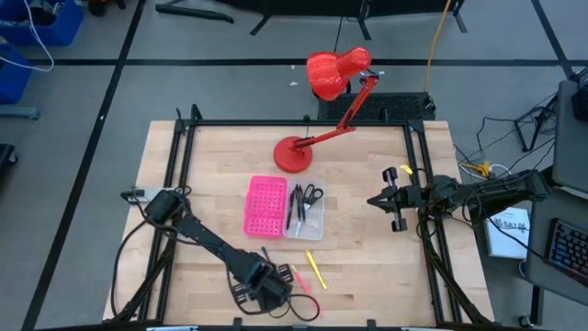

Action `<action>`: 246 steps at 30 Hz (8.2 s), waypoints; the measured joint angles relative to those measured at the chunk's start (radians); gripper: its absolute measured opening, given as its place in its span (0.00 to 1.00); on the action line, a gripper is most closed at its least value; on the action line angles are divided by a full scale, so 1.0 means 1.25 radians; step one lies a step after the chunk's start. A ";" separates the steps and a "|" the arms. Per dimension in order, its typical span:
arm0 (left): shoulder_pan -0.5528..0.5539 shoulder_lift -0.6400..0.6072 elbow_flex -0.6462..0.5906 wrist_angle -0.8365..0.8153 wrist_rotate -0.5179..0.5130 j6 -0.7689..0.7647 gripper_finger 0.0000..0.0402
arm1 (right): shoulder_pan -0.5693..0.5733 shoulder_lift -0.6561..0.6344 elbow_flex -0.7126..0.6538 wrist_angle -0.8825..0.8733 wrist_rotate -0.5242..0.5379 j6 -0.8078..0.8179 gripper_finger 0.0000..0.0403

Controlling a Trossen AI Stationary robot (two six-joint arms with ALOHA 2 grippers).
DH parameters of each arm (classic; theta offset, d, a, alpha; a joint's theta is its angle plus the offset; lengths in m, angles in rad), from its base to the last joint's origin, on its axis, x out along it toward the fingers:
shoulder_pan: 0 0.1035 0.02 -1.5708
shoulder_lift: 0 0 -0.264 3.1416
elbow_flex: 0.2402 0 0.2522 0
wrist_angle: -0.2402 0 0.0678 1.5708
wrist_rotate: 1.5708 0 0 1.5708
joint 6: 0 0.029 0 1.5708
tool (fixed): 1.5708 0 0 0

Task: Pick & place school supplies into a supply box
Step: Put the pink pen into the supply box

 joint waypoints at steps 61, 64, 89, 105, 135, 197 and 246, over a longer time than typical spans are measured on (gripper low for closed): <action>0.315 -0.169 0.106 -0.104 -0.089 0.663 0.01 | 0.000 0.032 -0.013 -0.047 0.102 -0.037 0.00; 0.335 -0.171 0.091 -0.088 -0.051 0.668 0.01 | 0.000 0.032 -0.013 -0.060 0.102 -0.020 0.00; 0.116 -0.677 -0.643 0.653 -0.358 0.085 0.02 | 0.000 0.051 -0.016 -0.025 0.165 0.024 0.00; 0.395 -0.315 -0.155 0.250 -0.166 0.148 0.01 | -0.001 0.106 -0.016 0.025 0.190 0.045 0.00; 0.450 0.068 0.230 -0.171 -0.136 0.262 0.49 | -0.001 0.116 -0.016 -0.034 0.187 -0.006 0.00; 0.465 0.049 0.249 -0.099 -0.001 0.159 0.24 | -0.001 0.117 -0.016 0.007 0.185 -0.010 0.00; 0.441 0.159 0.406 -0.290 -0.050 0.143 0.53 | -0.001 0.117 -0.016 0.031 0.185 -0.031 0.00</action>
